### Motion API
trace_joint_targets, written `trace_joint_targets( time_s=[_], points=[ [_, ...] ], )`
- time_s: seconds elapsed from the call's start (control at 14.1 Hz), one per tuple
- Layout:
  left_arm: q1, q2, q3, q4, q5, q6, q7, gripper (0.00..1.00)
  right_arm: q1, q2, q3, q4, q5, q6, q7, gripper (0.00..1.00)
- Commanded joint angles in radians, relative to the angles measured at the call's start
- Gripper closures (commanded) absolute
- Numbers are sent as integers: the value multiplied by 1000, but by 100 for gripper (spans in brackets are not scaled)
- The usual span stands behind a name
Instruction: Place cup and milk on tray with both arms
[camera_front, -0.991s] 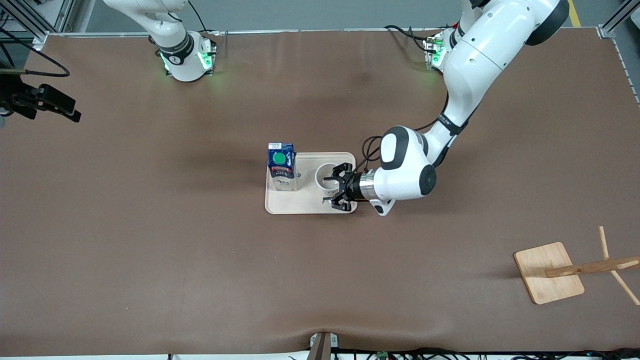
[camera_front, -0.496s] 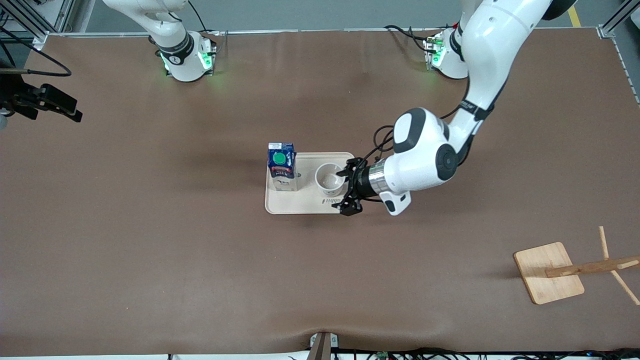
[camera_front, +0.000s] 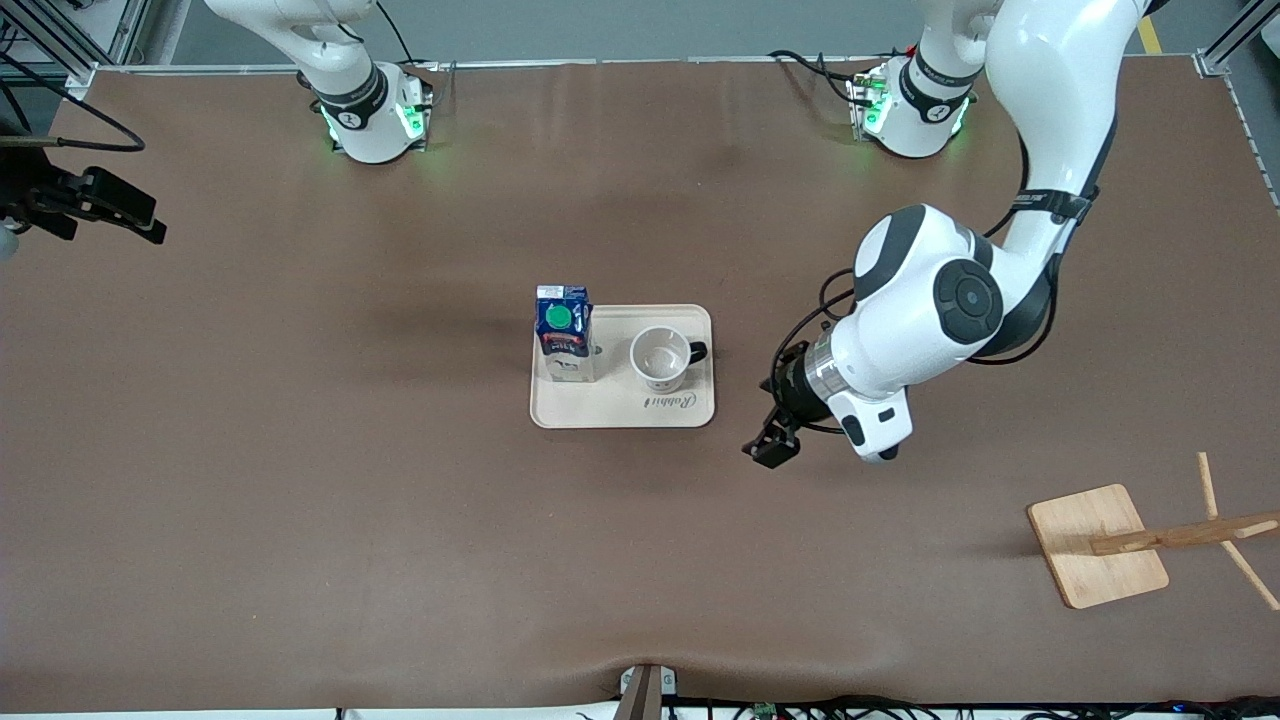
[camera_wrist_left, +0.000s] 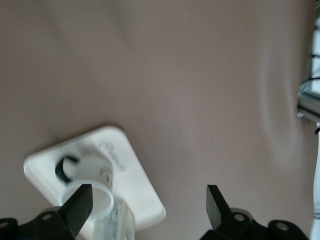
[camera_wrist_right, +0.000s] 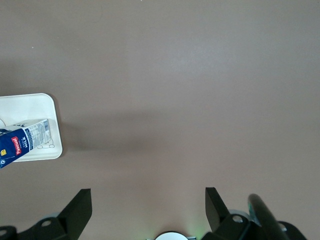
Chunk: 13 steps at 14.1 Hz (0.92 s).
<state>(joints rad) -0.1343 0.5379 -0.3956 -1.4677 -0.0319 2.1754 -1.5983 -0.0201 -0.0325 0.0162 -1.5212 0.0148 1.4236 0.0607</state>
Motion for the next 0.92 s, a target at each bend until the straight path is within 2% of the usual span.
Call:
trace_joint_targets(
  time_s=[0.0,0.14,0.35,0.71,0.85],
  points=[
    [1,-29,3,6,165,-68,88,0,5,-17,-12,-7,-9,29,-18,0],
    [15,-30,4,7,187,-69,173,0,3,-17,-12,-7,-9,60,-18,0],
    [99,-78,3,7,187,-120,389,0,6,-18,-12,-10,-9,55,-18,0],
    [274,-211,-12,7,170,-278,771,0,11,-18,-10,-8,-9,48,-18,0],
    [303,-268,-2,6,170,-333,892,0,6,-18,-12,-8,-9,40,-18,0]
  ],
)
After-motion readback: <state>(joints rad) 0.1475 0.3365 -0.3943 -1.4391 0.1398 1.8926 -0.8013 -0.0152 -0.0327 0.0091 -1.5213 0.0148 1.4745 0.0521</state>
